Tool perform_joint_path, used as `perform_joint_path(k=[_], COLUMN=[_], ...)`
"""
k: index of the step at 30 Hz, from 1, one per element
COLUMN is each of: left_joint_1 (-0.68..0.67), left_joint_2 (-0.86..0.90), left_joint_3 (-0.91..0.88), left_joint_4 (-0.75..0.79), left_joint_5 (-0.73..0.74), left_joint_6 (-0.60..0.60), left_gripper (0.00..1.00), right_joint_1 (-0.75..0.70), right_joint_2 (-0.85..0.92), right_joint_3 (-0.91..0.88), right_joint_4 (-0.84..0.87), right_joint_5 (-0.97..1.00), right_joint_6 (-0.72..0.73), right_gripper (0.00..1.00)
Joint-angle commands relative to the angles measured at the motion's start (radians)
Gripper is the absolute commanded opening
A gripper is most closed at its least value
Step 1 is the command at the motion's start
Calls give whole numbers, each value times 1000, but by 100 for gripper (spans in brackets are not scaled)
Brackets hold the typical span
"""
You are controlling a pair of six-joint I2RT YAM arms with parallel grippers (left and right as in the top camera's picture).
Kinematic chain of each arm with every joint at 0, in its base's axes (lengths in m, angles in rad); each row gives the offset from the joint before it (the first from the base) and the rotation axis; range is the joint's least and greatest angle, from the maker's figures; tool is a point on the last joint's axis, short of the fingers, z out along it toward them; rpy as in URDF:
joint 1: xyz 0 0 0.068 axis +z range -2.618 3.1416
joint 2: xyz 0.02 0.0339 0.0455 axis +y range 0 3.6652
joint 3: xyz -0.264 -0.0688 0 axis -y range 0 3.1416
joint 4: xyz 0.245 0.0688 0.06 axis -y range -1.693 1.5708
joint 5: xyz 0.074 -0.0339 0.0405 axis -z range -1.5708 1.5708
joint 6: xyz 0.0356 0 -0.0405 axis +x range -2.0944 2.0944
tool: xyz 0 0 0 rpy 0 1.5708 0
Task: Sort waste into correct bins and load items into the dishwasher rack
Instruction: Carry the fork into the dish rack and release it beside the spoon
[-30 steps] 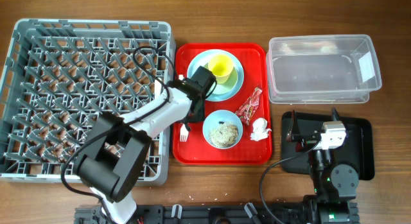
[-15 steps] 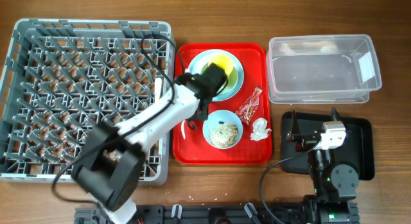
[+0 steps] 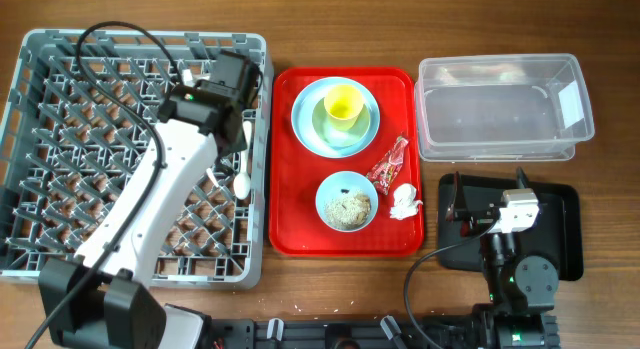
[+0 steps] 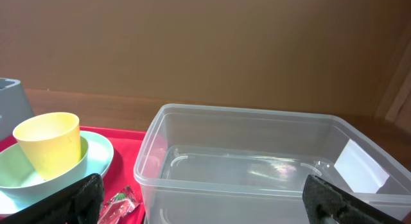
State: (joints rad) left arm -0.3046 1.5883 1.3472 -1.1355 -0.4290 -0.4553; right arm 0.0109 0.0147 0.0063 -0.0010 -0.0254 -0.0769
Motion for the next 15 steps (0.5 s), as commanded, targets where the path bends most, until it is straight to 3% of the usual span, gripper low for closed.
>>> perform_joint_path(k=[1,7,15], left_joint_1=[56,66,66], left_joint_2=[49,97,97], left_joint_3=[-19,-58,-98], left_joint_4=[33,63,79], left_joint_5=[89,126,171], left_joint_6=[106,180,179], left_gripper=[8,9,13], right_joint_1=[4,4,4], right_joint_2=[-5,-5,-5], right_joint_3=[-1,-1,-1], right_joint_4=[3,3,3], right_joint_5=[-12,-12,-12], right_joint_6=[-2,-2,-2], right_gripper=[100,100,100])
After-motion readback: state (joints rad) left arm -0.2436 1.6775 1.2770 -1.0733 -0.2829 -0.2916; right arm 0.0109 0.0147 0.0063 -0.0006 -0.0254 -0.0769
